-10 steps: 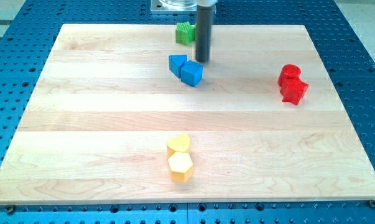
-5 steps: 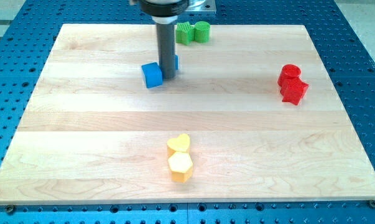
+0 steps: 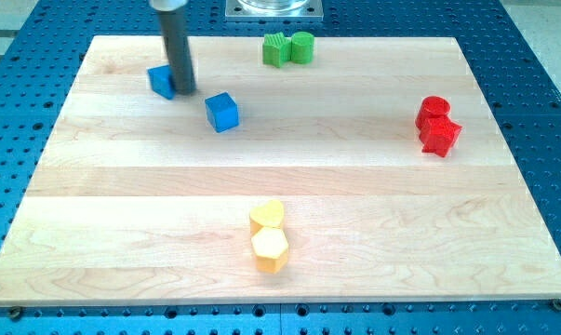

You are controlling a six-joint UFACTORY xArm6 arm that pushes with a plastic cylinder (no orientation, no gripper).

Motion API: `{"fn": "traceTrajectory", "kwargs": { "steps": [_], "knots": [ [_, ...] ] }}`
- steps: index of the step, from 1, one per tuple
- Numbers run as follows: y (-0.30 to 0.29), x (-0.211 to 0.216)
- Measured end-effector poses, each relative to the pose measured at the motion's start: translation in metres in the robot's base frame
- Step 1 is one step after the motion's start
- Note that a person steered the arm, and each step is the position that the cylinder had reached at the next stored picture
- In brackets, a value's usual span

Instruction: Move both the blue blocks to the top left corner of the board

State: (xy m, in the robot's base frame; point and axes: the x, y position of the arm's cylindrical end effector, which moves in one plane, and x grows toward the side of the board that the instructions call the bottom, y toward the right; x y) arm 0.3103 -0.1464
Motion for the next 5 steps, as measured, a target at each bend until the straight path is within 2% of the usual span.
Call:
{"fn": "traceTrajectory", "kwargs": {
  "steps": [1,2,3,4,5],
  "knots": [
    [-0.028,0.005],
    [-0.08,-0.023],
    [-0.085,-0.012],
    [-0.129,0.003],
    [-0.129,-0.004]
  ]
}}
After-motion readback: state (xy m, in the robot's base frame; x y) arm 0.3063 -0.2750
